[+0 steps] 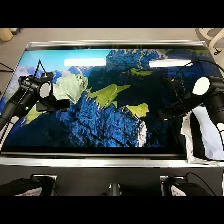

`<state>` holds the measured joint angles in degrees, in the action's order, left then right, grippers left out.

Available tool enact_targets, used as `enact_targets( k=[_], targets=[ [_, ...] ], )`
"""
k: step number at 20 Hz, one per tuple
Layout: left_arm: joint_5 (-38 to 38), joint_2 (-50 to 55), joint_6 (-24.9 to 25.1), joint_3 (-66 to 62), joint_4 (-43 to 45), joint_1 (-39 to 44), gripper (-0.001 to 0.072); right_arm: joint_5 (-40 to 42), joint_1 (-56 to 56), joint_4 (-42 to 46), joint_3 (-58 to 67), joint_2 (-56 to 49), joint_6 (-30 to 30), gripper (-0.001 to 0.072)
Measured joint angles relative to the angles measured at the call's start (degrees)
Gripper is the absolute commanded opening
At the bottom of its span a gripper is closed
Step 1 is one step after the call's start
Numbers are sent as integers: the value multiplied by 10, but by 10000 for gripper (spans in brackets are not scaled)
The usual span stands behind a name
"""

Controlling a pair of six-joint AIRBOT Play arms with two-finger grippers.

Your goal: Fold the shirts.

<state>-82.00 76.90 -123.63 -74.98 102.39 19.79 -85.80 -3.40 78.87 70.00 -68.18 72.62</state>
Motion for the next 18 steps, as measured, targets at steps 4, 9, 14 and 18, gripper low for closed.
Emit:
enact_targets(
  k=[4, 9, 14, 18],
  targets=[
    [0, 0, 0, 0, 0, 0, 529, 23, 0, -1, 0, 0, 0, 629],
    [33, 1, -23, 0, -2, 0, 529, 39, 0, 0, 0, 0, -17, 629],
    [102, 9, -21, 0, -1, -2, 528, 56, 0, 0, 0, 0, -30, 628],
    [250, 32, 7, -11, 11, -25, 457, 84, 0, -2, 0, 0, -33, 628]
  ],
)
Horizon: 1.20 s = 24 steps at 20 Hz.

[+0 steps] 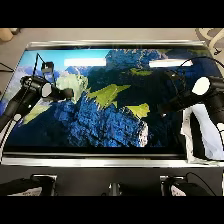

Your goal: Fold the shirts.

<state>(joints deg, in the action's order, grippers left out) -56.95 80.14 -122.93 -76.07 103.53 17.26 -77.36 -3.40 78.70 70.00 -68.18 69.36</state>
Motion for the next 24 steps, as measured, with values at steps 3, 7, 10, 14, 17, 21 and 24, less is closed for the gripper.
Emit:
enact_targets(
  k=[3, 7, 10, 14, 17, 21, 24],
  targets=[
    [40, 77, 15, -89, -23, -58, 638, 15, 0, -2, 0, 0, -2, 627],
    [-30, 219, 44, -240, -154, -155, 720, 30, 0, -2, 0, 0, -1, 627],
    [-66, 292, 53, -292, -244, -201, 717, 33, 0, -3, 0, 0, 0, 625],
    [-84, 343, 63, -314, -298, -220, 37, 35, 0, -3, 0, 0, 1, 515],
    [-86, 342, 108, -322, -326, -216, 34, 38, 0, 0, 9, 5, 0, 478],
    [-70, 255, 240, -366, -367, -183, 34, 58, 0, 52, 68, 30, -10, 488],
    [-53, 125, 316, -392, -395, -125, 34, 90, 0, 116, 136, 64, -14, 488]
  ],
)
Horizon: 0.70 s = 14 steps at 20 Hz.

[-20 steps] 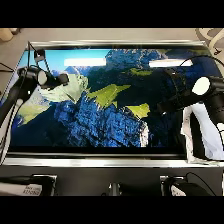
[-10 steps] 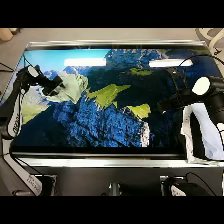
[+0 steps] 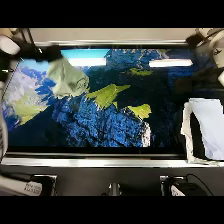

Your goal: Fold the shirts.

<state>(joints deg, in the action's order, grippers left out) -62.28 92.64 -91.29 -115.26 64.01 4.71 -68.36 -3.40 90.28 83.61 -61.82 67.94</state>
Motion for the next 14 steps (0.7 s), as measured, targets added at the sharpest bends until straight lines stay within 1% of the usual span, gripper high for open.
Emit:
enact_targets(
  k=[3, 5, 7, 9, 12, 14],
  targets=[
    [23, -131, 31, -8, -11, 80, 33, 26, 0, 39, 62, 44, -3, 488],
    [42, -204, 31, -2, 0, 143, 33, 33, 0, 54, 89, 79, -3, 488],
    [47, -256, -3, 17, 46, 205, 33, 28, 0, 61, 103, 110, -3, 488],
    [28, -286, -50, 54, 116, 259, 33, 6, 0, 65, 111, 134, -3, 488],
    [-2, -304, -103, 156, 208, 308, 34, -75, 0, 63, 114, 137, -3, 489],
    [-8, -308, -134, 247, 269, 319, 34, -136, 0, 49, 102, 114, -3, 493]
  ],
)
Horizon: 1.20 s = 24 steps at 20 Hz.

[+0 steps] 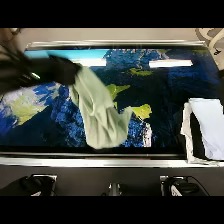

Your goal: Fold the shirts.

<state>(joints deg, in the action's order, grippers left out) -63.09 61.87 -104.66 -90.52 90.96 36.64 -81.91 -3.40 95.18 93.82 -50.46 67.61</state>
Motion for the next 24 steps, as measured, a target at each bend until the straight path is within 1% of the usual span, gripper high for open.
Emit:
enact_targets(
  k=[1, 3, 4, 7, 8, 9, 12, 15, 18, 19, 20, 21, 22, 24],
  targets=[
    [-3, -1, -15, 46, 24, 0, 34, -22, 0, -16, -14, -17, -3, 524],
    [-7, -2, -50, 138, 53, -2, 34, -48, 0, -66, -64, -59, -17, 640],
    [-10, -2, -66, 180, 63, -2, 34, -48, 0, -96, -95, -82, -25, 650],
    [-11, -3, -97, 266, 76, 1, 34, -25, 0, -205, -198, -162, -47, 646],
    [-12, -3, -102, 281, 78, 5, 34, -7, 0, -248, -229, -194, -56, 643],
    [-11, -3, -106, 293, 79, 8, 34, 11, 0, -291, -253, -224, -65, 619],
    [-5, -3, -113, 312, 82, 16, 34, 62, -1, -396, -291, -315, -78, 619],
    [4, -3, -117, 319, 83, 23, 34, 98, -19, -474, -306, -388, -93, 619],
    [9, -3, -118, 322, 83, 26, 34, 135, -53, -515, -312, -426, -112, 618],
    [9, -3, -119, 322, 83, 26, 34, 153, -65, -524, -313, -433, -116, 597],
    [10, -4, -119, 322, 83, 26, 34, 167, -74, -528, -314, -438, -116, 546],
    [10, -5, -119, 323, 83, 27, 34, 182, -81, -534, -314, -442, -113, 356],
    [10, -6, -119, 322, 83, 27, 34, 198, -87, -537, -314, -444, -111, 24],
    [10, -9, -116, 316, 83, 27, 34, 204, -92, -544, -308, -445, -110, 19]
  ],
)
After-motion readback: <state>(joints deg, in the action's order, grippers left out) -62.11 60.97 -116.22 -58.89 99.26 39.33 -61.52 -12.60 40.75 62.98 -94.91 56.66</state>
